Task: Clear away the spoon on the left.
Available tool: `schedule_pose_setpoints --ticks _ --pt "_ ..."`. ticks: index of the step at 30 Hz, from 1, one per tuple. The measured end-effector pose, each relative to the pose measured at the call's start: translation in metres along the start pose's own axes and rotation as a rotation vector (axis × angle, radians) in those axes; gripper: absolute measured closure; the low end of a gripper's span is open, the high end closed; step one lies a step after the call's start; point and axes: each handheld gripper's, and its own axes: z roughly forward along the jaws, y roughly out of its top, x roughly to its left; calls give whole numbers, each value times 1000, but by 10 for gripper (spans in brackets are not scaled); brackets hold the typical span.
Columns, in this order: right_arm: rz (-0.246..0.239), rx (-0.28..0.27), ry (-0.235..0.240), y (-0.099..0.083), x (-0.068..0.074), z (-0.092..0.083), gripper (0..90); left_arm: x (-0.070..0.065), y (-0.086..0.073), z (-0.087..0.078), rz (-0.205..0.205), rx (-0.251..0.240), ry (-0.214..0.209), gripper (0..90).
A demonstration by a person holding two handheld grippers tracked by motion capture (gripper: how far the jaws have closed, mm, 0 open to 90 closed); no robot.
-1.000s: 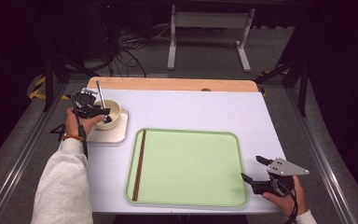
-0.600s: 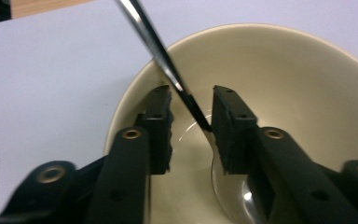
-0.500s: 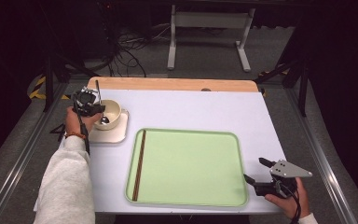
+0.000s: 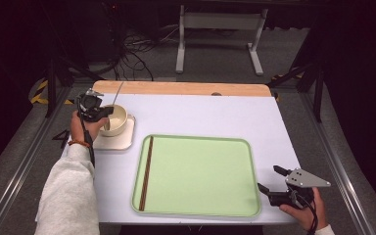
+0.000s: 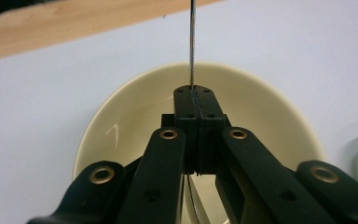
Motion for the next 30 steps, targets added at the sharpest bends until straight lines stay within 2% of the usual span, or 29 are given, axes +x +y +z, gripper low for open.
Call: schedule_pose_setpoints --ticks 2,6,9,11,12,13,15,16,21,24,28,29,30 --pt "8 -10 -1 1 -1 0 165 -5 4 -13 1 -49 -21 900" --pt "9 -18 -2 2 -2 0 165 -14 8 -33 31 -101 -41 900" --pt "-5 -17 -1 4 0 1 165 -25 8 -55 32 -177 -103 900" --pt "-2 -22 4 5 -1 2 165 -36 8 -67 47 -212 -131 900" --pt "-2 -22 4 5 -1 2 165 -36 8 -67 47 -212 -131 900" --pt "-1 -23 5 6 -1 3 165 -48 7 -76 60 -247 -169 900" --pt "-11 -23 5 7 0 3 166 -61 4 -83 89 -268 -188 900" --pt "-11 -23 5 7 0 3 166 -61 4 -83 89 -268 -188 900" --pt "-18 -28 11 10 1 5 166 -96 -12 -87 129 -293 -291 900" --pt "-16 -30 13 10 1 5 166 -113 -24 -82 147 -270 -337 900" --pt "-14 -36 14 11 1 4 166 -135 -40 -71 152 -239 -419 900" --pt "-14 -36 14 11 1 4 166 -135 -40 -71 152 -239 -419 900" --pt "-10 -39 15 11 1 4 166 -148 -48 -64 182 -214 -436 900"
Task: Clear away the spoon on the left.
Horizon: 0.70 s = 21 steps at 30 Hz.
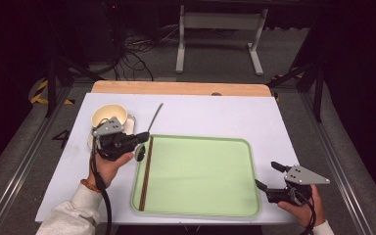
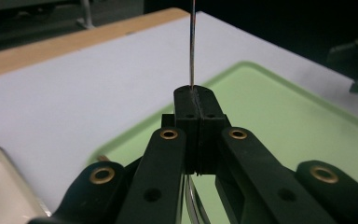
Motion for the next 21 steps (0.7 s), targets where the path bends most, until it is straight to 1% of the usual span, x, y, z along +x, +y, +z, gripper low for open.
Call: schedule_pose_setpoints --ticks 1,2,3,5,7,10,12,13,14,15,16,18,19,20,21 --pt "0 0 0 0 0 0 166 0 0 0 0 0 0 900" --pt "-1 2 1 0 0 0 165 -4 -4 3 -11 3 -24 900" --pt "-2 2 2 0 1 1 165 -7 -8 6 -15 11 -37 900" --pt "1 4 5 -1 1 1 165 -15 -15 12 -1 40 -49 900" --pt "0 8 4 -1 1 1 165 -19 -22 17 -32 64 -80 900" --pt "-2 11 5 -1 1 2 165 -25 -30 22 -41 82 -98 900" --pt "-1 12 5 -1 2 2 165 -27 -35 22 -47 86 -94 900" --pt "-3 13 3 -1 2 2 165 -28 -38 23 -64 86 -106 900" --pt "-5 13 5 -1 2 2 165 -30 -42 24 -66 102 -105 900" --pt "-9 14 5 -1 3 2 165 -30 -44 24 -77 104 -109 900" --pt "-9 13 6 -1 3 2 165 -30 -47 25 -95 105 -119 900" --pt "-12 15 6 0 3 2 165 -34 -54 29 -94 136 -122 900" --pt "-12 15 6 0 3 2 165 -34 -54 29 -94 136 -122 900" --pt "-13 16 8 0 3 2 165 -35 -56 30 -109 143 -138 900" --pt "-10 13 10 0 4 2 165 -37 -58 32 -96 158 -136 900"
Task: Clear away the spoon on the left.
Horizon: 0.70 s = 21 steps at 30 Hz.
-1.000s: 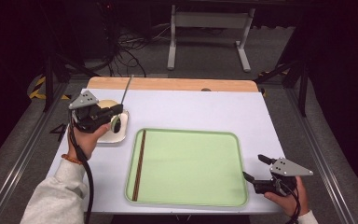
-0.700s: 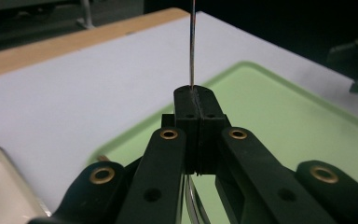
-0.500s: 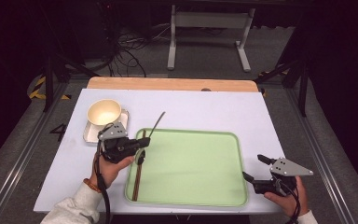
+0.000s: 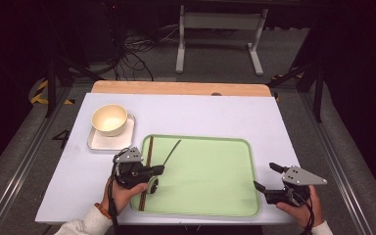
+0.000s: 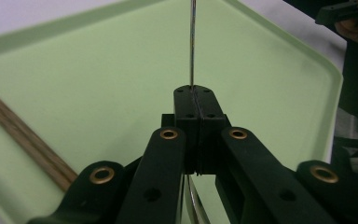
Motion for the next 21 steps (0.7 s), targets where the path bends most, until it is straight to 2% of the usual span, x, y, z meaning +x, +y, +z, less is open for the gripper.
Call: schedule_pose_setpoints --ticks 1,3,4,6,7,8,18,21 --pt "-1 2 -1 0 0 0 165 -2 -1 2 20 15 12 900" --pt "-2 1 -1 0 0 0 164 -2 -4 5 5 20 -8 900" --pt "-1 4 -1 0 0 1 164 -2 -6 8 14 40 4 900" --pt "-1 7 -1 0 0 1 164 -1 -6 9 3 36 -2 900" --pt "-2 8 -2 0 0 1 165 -2 -6 9 13 38 11 900" --pt "0 7 -1 0 0 1 165 -3 -6 9 42 46 35 900" --pt "-6 16 1 -1 1 3 165 0 -11 18 33 85 17 887" --pt "-3 15 1 -1 1 3 165 0 -10 19 39 96 32 884"
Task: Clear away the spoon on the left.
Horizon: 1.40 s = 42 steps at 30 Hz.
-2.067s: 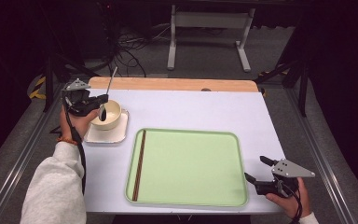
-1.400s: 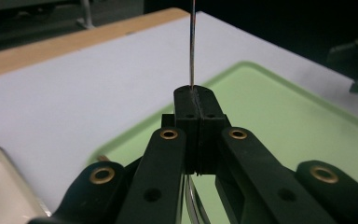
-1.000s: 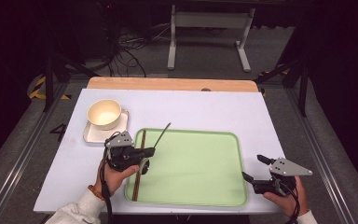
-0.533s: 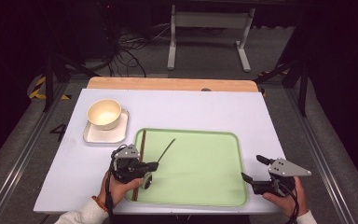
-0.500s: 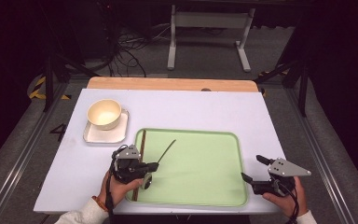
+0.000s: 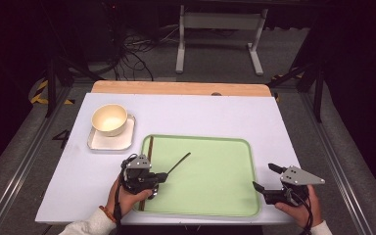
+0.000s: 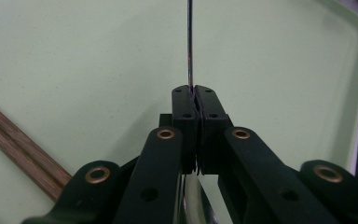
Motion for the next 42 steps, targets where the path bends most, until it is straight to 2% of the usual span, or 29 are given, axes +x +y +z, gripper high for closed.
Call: schedule_pose_setpoints --ticks 6,8,14,19,21,24,26,27,29,32,34,38,39,42 --pt "-1 1 0 0 0 -1 165 4 0 1 -15 4 9 836" --pt "-1 1 -1 0 0 -1 164 4 1 1 3 8 10 829" --pt "-2 1 -2 -1 0 -2 164 5 3 1 18 5 13 857" --pt "2 -3 -7 -2 0 -4 164 4 13 4 102 17 8 900" --pt "1 -2 -8 -2 -1 -4 163 2 20 8 150 27 11 900" --pt "0 2 -7 -2 0 -3 163 -1 26 15 204 59 22 900" --pt "0 4 -8 -2 0 -3 164 -2 29 21 231 77 4 900" --pt "1 4 -9 -3 0 -3 164 -4 31 25 256 92 8 900" --pt "3 5 -9 -3 0 -3 164 -5 33 30 278 110 0 900" --pt "2 9 -9 -3 0 -3 164 -7 36 39 335 152 19 900" --pt "3 9 -9 -3 0 -3 163 -6 38 43 355 173 44 900" --pt "2 10 -10 -4 0 -3 163 -4 40 44 360 180 62 900" --pt "2 10 -10 -4 0 -3 163 -3 40 43 369 184 77 900" --pt "3 11 -10 -4 0 -4 163 2 39 40 346 185 81 900"
